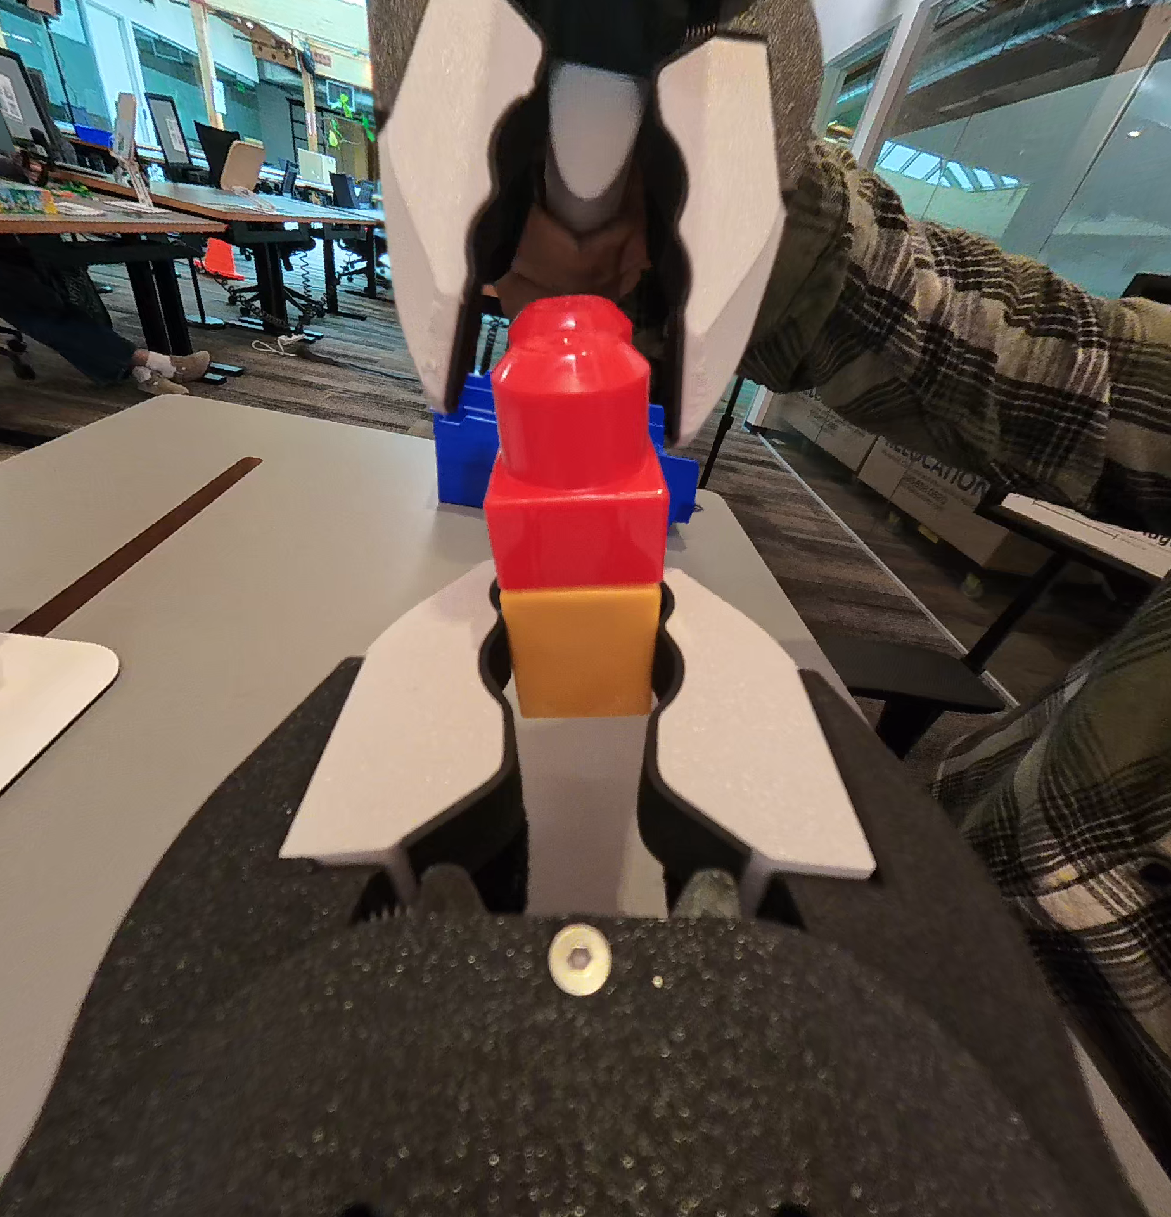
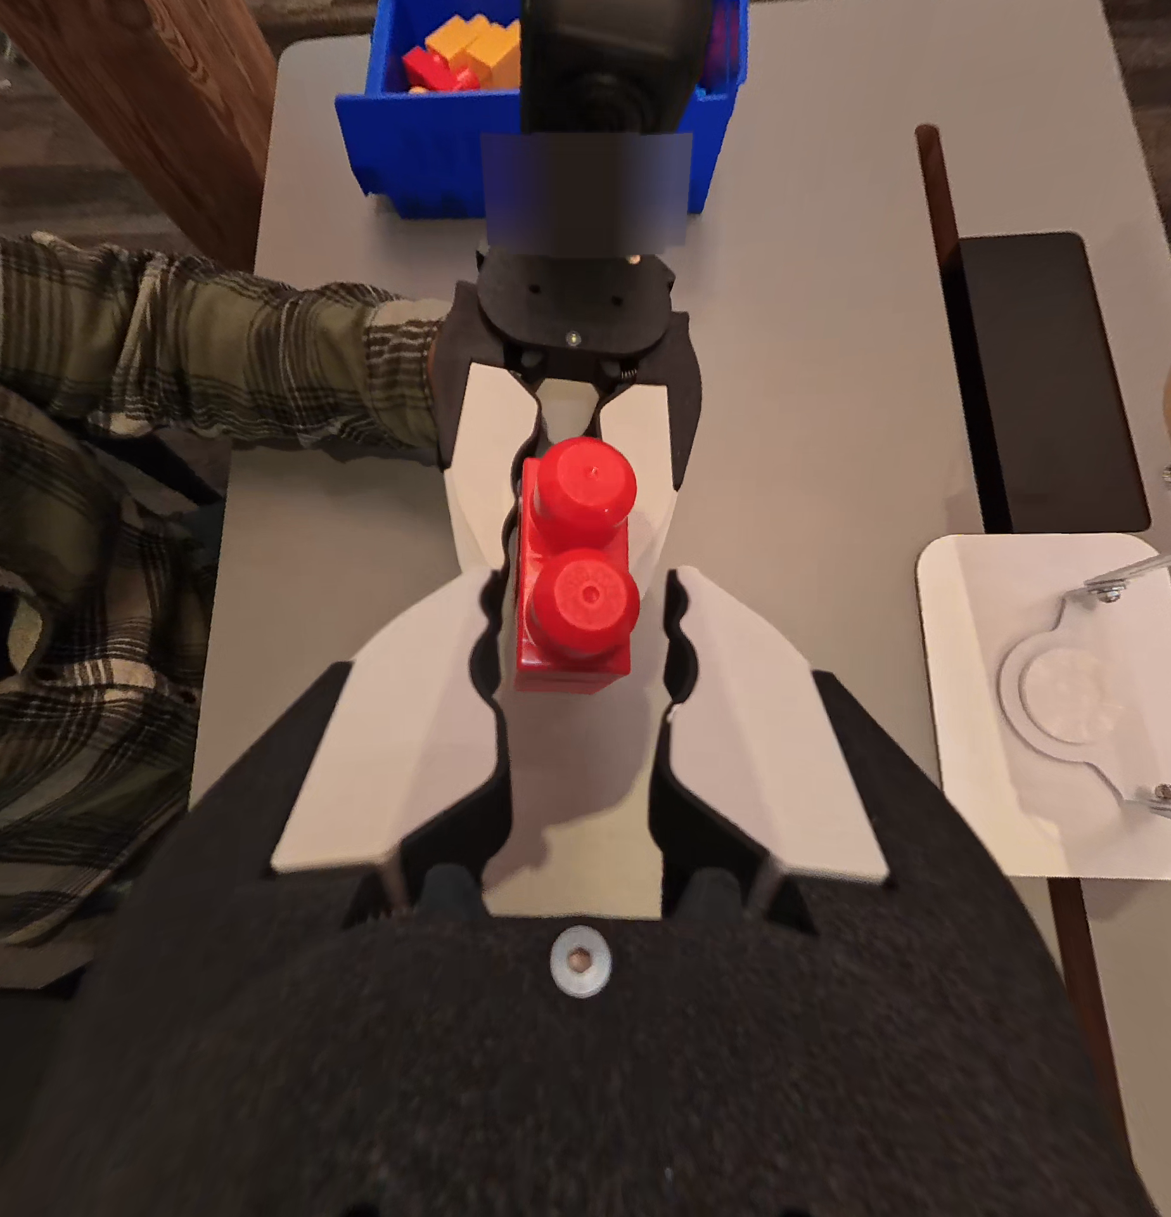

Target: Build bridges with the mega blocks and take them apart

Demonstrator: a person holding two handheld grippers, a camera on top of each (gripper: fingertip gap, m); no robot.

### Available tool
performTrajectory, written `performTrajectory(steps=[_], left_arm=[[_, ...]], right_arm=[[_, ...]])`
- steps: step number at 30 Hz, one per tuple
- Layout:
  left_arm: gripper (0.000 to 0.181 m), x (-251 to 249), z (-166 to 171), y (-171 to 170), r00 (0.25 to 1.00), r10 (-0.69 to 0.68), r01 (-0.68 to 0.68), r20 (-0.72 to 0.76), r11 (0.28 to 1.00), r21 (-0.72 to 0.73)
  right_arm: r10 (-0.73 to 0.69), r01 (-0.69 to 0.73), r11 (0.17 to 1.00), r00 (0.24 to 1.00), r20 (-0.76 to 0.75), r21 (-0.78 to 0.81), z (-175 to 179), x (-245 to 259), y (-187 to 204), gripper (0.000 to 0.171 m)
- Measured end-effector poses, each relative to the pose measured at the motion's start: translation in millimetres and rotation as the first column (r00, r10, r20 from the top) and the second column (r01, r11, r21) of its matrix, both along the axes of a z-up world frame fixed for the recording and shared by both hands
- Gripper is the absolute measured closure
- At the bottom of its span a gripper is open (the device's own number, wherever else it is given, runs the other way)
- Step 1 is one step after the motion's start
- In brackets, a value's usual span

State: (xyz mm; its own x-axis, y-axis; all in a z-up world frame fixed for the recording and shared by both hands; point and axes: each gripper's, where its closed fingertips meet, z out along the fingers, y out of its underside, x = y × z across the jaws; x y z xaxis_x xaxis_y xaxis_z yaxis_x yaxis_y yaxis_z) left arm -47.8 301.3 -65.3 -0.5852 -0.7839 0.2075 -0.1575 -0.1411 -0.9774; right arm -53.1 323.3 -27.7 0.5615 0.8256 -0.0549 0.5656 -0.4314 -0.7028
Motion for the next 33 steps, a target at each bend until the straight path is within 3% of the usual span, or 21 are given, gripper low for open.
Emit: performTrajectory(steps=[2, 12, 23, 33], left_arm=[[0.141, -1, 5, -1, 1.000, -0.008, 0.009, 0.015, 1.000, -0.023], [0.142, -12, 36, 1, 0.993, 0.025, -0.008, 0.120, 0.991, -0.134], [0.143, -17, 43, 9, 0.988, 0.053, -0.033, 0.144, 0.990, -0.134], [0.143, -17, 53, 21, 0.985, 0.065, -0.012, 0.157, 0.950, -0.313]], right_arm=[[0.018, -0.018, 0.999, 1.000, -0.007, -0.032, -2, -4, -2, 0.136], [0.005, -0.005, 0.993, 1.000, 0.002, -0.115, 13, -11, -6, 0.138], [0.005, 0.003, 0.994, 0.998, 0.065, -0.111, 16, -15, -2, 0.138], [-0.008, 0.003, 0.993, 0.999, 0.035, 0.121, 29, -9, 11, 0.129]])
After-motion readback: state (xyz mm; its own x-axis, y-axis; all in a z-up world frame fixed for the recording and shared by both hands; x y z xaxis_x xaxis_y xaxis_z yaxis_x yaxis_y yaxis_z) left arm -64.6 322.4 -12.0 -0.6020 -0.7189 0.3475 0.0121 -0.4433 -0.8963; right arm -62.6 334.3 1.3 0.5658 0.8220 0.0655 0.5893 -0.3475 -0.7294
